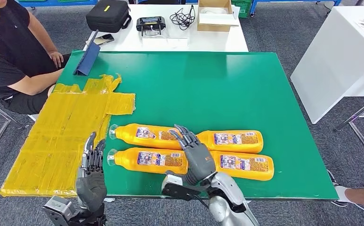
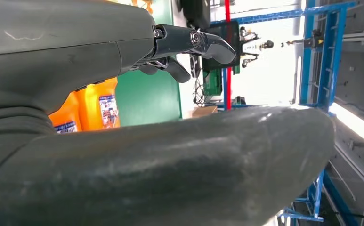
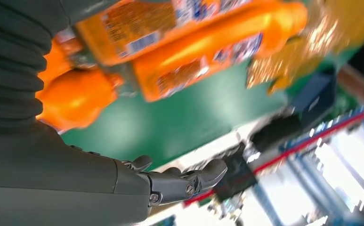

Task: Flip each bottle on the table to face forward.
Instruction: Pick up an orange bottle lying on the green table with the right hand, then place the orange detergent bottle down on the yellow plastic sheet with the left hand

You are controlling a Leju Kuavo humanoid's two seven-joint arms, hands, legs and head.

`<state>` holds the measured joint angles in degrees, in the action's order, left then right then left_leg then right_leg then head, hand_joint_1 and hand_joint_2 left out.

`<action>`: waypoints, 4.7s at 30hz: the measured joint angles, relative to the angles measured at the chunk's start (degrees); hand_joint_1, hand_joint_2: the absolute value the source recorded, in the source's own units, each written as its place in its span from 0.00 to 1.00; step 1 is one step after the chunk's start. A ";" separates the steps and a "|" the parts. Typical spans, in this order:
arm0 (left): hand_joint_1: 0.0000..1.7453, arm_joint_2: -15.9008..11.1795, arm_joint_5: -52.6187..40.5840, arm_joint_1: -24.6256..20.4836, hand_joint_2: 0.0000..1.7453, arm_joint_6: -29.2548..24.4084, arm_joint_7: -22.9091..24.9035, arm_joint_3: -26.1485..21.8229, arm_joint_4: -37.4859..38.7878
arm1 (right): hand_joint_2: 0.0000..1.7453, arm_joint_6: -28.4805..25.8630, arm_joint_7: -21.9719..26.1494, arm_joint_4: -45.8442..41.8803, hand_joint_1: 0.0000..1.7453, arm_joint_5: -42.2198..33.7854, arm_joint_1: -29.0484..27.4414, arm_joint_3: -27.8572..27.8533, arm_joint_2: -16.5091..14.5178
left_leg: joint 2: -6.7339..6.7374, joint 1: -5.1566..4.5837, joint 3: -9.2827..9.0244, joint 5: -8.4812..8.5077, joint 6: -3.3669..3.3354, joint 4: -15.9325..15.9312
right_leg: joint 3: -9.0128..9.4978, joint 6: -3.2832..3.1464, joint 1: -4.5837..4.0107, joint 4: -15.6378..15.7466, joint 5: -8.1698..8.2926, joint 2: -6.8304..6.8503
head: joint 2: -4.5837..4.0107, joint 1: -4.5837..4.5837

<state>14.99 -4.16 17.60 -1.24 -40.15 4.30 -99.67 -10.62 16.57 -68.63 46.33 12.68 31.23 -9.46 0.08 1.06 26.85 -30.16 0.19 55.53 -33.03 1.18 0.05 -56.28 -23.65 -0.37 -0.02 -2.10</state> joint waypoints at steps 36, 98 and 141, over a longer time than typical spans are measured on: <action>0.00 3.70 -0.30 0.96 0.00 5.42 -0.01 -8.48 2.31 | 1.00 7.61 -15.24 23.10 0.00 1.65 16.68 22.46 -4.22 | -0.01 -0.01 -0.03 0.00 0.00 0.00 | -0.04 0.01 0.00 0.00 -0.01 0.01 | 0.00 0.01; 0.00 5.12 9.17 1.19 1.00 13.00 0.00 -7.12 5.85 | 1.00 0.52 4.20 -2.55 1.00 -14.62 -6.43 8.38 -4.00 | 0.02 0.00 -0.19 -0.06 0.02 -0.02 | 0.16 0.01 -0.01 0.02 -0.02 -0.12 | 0.00 0.01; 1.00 4.91 -0.05 1.48 1.00 9.84 -0.62 -4.32 0.82 | 1.00 1.20 1.14 6.37 0.04 -12.48 1.86 20.57 -5.27 | 0.01 -0.01 -0.18 -0.05 0.03 -0.02 | 0.12 0.01 -0.01 0.02 -0.02 -0.11 | 0.00 0.03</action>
<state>19.90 -4.21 19.09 8.60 -40.77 -0.02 -98.85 -9.41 17.71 -62.27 33.85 14.54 51.80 -14.73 0.09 1.05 26.67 -30.22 0.22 55.51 -32.91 1.19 0.05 -56.26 -23.67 -0.48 -0.02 -2.07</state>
